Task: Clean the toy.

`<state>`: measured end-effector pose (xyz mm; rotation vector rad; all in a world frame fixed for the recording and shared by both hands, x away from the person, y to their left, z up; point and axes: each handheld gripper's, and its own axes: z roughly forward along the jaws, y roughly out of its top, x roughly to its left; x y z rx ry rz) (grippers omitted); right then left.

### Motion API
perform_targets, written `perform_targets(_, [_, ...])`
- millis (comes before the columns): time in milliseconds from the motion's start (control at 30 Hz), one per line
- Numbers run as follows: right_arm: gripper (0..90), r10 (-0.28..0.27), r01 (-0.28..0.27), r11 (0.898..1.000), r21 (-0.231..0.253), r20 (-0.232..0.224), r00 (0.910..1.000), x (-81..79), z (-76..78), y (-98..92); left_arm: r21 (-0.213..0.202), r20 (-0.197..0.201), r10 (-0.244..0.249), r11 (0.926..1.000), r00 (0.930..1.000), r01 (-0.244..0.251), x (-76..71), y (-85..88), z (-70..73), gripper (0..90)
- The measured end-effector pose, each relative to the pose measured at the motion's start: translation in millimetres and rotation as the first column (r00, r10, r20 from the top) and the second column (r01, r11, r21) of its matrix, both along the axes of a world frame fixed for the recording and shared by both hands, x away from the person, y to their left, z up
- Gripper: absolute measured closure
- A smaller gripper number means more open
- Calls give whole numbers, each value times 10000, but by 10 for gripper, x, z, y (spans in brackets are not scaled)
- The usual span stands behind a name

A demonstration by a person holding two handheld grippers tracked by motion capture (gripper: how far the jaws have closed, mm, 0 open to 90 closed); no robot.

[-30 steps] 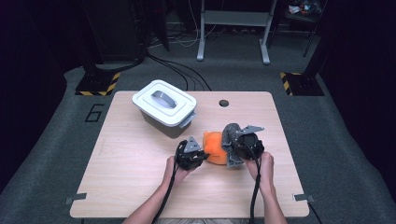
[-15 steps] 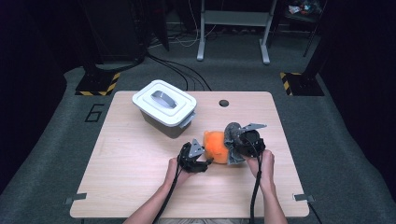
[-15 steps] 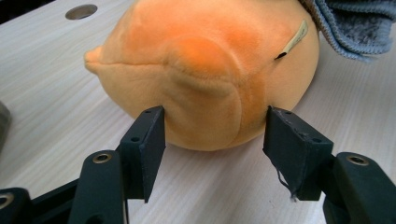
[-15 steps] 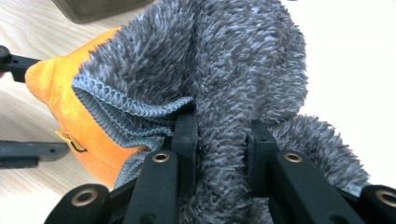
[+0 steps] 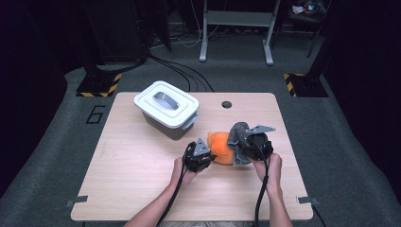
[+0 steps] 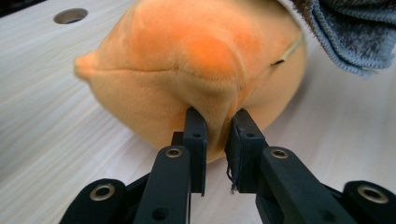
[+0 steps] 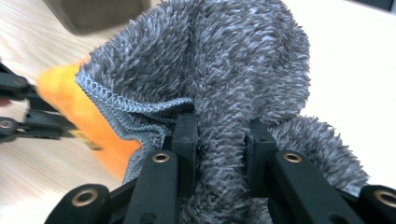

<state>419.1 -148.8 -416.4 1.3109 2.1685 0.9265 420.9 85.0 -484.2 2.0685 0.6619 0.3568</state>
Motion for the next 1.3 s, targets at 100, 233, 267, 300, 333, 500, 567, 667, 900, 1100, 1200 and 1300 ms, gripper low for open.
perform_targets(100, [705,264,-263,9996,-31,290,9992,-63,106,25,-336,-413,-131,9994,9991,118,-6,9,58,795])
perform_targets(233, [705,670,-667,9977,-123,306,9973,-144,234,151,-833,-1061,-452,9959,9933,364,-24,37,125,795])
perform_targets(267, [705,866,-864,9962,-95,282,9958,-158,249,183,-883,-1173,-500,9953,9918,397,-20,47,135,794])
perform_targets(300, [704,981,-980,9952,-45,256,9948,-171,255,225,-968,-1275,-524,9945,9905,402,-20,48,135,793])
perform_targets(333, [704,1166,-1163,9931,-131,206,9930,-176,249,281,-1013,-1352,-523,9941,9894,388,-19,52,134,791])
perform_targets(500, [700,1461,-1462,9889,-278,-67,9893,-107,119,446,-932,-1207,-470,9950,9916,359,-17,58,110,786])
perform_targets(567, [702,1517,-1517,9881,-248,-34,9884,-78,52,465,-880,-1146,-319,9959,9929,218,-20,65,80,785])
perform_targets(667, [706,1562,-1556,9871,-374,147,9876,-88,-3,489,-855,-1032,-71,9963,9946,-18,-30,63,50,785])
perform_targets(900, [707,1418,-1399,9882,-616,275,9895,-126,4,455,-772,-981,227,9966,9949,-304,-35,50,50,785])
perform_targets(1100, [706,1091,-1075,9925,-578,260,9937,-138,-16,325,-1006,-1104,304,9941,9934,-416,-26,64,29,785])
perform_targets(1200, [706,852,-842,9954,-458,201,9962,-144,-42,256,-1032,-1127,268,9939,9933,-386,-18,72,23,784])
perform_targets(1300, [706,781,-773,9960,-458,152,9968,-144,-62,172,-1112,-1204,255,9930,9924,-390,-17,77,16,782])
